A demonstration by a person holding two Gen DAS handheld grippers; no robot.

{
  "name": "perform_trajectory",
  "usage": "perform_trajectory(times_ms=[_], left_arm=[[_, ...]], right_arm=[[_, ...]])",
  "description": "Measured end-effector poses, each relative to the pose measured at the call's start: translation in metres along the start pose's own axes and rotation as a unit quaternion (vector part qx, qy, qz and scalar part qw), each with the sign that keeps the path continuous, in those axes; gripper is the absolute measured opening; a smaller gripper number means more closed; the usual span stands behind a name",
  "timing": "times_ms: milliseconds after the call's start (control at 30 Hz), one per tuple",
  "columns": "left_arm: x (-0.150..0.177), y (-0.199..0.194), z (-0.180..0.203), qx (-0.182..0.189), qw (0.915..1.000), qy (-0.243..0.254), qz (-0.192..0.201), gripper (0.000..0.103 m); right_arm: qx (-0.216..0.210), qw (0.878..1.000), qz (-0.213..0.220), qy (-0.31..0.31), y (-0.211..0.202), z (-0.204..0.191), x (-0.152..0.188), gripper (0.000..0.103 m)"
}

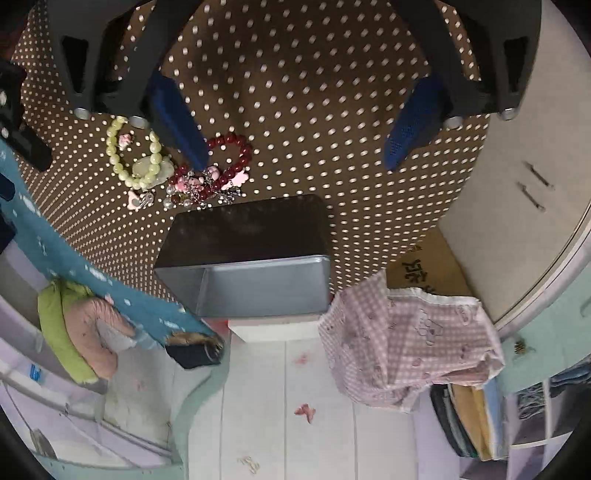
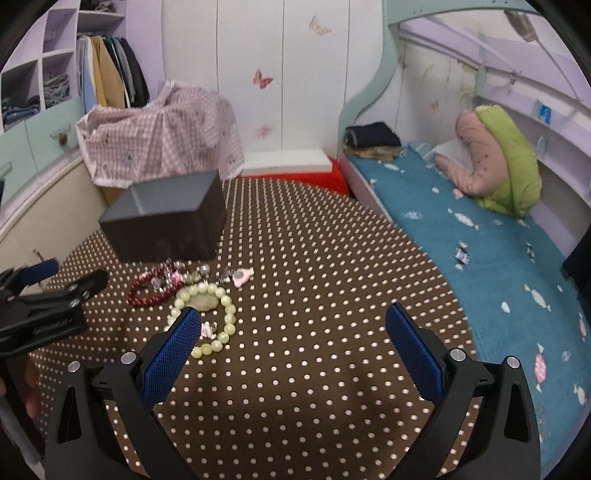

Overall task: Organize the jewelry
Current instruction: 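Grasp the cream bead bracelet with the right gripper while the left gripper grasps the red bead bracelet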

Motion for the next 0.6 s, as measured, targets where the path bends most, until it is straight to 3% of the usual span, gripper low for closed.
perform_trajectory(times_ms=[200,300,467,500,533,600], left_arm=[[0.001,0.026,0.015,0.027,0.9989,0.014,-0.035,0.062],[0.003,0.033,0.023,0.03,0.9983,0.028,-0.042,0.062],[0.006,0.044,0.031,0.041,0.9973,0.035,-0.05,0.048],[0.006,0.044,0.031,0.042,0.9973,0.036,-0.049,0.039],[0.006,0.042,0.031,0.041,0.9974,0.037,-0.047,0.024],[0.006,0.041,0.03,0.033,0.9976,0.04,-0.046,0.009]], right_arm=[[-0.026,0.999,-0.023,0.008,0.026,-0.003,0.004,0.096],[-0.03,0.999,-0.032,0.009,0.036,-0.004,0.005,0.096],[-0.036,0.998,-0.045,0.017,0.046,-0.002,0.006,0.096],[-0.037,0.998,-0.046,0.018,0.047,-0.002,0.006,0.096],[-0.038,0.998,-0.047,0.019,0.048,-0.002,0.006,0.096],[-0.041,0.998,-0.052,0.021,0.051,-0.001,0.008,0.091]])
Point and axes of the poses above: each gripper's, at about its wrist camera, not at the fingertips, and y roughly the way its jaws point, z to its right, x to its underside, the point moved 3 cm from there along y, roughly the way its jaws point, and after that the axes turned 13 degrees about -x, right-handed, at the moved point
